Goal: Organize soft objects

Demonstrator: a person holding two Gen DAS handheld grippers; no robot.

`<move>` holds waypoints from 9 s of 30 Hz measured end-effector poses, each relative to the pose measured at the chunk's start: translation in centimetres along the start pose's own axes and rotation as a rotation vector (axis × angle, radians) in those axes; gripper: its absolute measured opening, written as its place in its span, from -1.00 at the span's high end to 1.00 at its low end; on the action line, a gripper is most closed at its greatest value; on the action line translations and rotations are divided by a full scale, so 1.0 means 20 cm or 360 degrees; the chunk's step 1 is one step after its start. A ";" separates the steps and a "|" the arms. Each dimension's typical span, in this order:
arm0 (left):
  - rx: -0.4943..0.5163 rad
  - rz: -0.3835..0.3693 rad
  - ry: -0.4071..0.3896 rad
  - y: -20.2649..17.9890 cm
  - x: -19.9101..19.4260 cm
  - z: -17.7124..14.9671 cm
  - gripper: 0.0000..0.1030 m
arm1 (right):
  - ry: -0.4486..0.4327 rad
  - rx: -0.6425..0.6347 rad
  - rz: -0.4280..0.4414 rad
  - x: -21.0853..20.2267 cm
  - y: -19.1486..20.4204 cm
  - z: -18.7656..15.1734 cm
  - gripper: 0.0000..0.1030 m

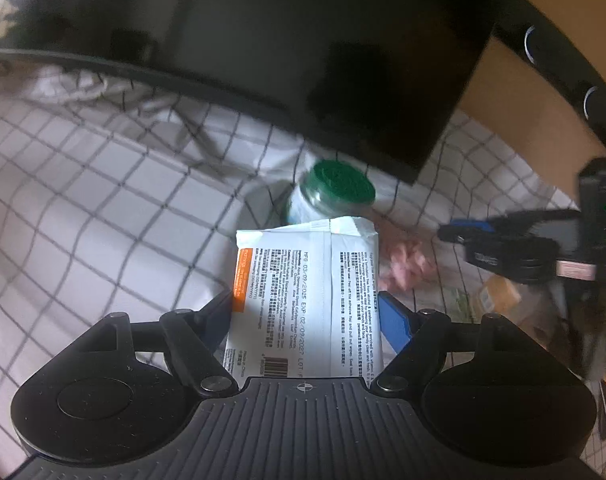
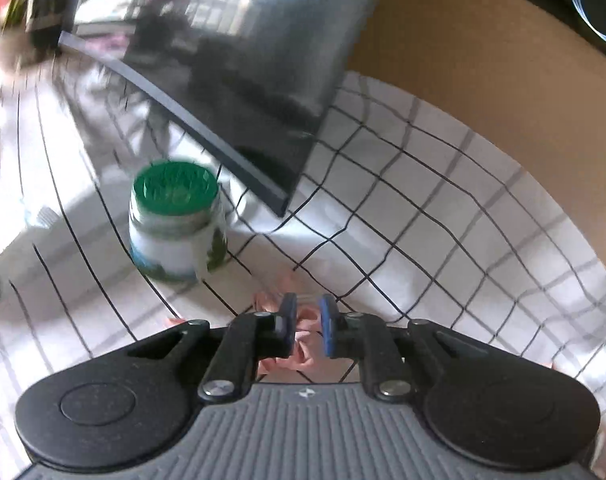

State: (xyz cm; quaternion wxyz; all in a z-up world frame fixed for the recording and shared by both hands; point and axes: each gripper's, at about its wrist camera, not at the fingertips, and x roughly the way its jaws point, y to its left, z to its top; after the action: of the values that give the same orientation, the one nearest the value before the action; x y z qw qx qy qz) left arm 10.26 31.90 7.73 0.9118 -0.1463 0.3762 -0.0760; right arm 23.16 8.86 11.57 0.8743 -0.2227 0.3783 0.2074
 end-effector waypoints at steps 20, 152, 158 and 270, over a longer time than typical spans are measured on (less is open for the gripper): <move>-0.0126 0.0068 0.0054 0.15 -0.05 -0.07 -0.57 | -0.0070 -0.0156 -0.0067 0.00 0.08 0.06 0.88; 0.0413 0.0041 0.0223 -0.38 0.31 0.09 0.56 | 0.0209 0.0154 -0.0139 -0.19 0.14 -0.19 0.47; 0.0384 0.0090 0.0238 -0.32 0.27 0.07 0.56 | 0.0591 -0.0093 0.0005 0.05 0.09 0.03 0.47; 0.0929 -0.0544 0.0271 -1.83 0.73 0.10 -0.22 | 0.0485 0.1503 -0.0060 -0.31 -1.44 -0.89 0.58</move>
State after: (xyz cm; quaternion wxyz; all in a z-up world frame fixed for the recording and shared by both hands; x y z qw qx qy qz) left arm 20.95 -5.89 11.25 0.8546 0.0666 0.3833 -0.3439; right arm 24.42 -25.42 12.06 0.8180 0.1632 0.5503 -0.0373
